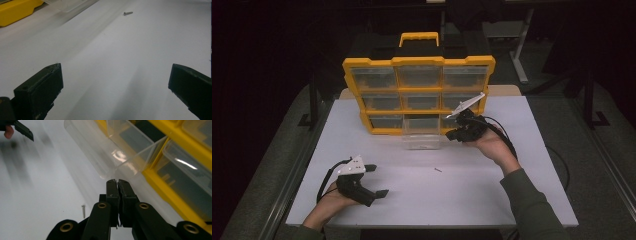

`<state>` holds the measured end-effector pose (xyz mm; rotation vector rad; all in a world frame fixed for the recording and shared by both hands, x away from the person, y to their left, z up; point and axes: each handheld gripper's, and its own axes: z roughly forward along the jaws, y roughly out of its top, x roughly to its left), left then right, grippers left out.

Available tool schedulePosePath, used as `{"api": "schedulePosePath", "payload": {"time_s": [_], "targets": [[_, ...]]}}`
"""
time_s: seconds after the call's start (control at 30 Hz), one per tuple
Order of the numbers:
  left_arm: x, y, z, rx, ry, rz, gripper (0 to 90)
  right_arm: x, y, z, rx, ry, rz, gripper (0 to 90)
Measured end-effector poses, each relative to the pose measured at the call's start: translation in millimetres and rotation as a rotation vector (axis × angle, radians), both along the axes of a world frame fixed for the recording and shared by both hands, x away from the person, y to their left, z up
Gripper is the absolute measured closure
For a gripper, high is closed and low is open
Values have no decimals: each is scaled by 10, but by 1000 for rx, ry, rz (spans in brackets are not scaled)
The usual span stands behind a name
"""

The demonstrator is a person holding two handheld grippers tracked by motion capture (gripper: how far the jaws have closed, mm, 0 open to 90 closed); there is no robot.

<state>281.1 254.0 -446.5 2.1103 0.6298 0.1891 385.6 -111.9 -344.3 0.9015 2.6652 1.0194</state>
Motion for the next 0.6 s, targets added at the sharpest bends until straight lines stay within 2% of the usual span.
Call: {"api": "schedulePosePath", "payload": {"time_s": [0.33, 0.6], "targets": [[-1, 5, 2, -4, 1, 4, 0, 127, 201, 183, -11, -27, 29, 860], [-1, 5, 3, -3, -1, 1, 0, 223, 342, 231, -11, -30, 52, 859]]}}
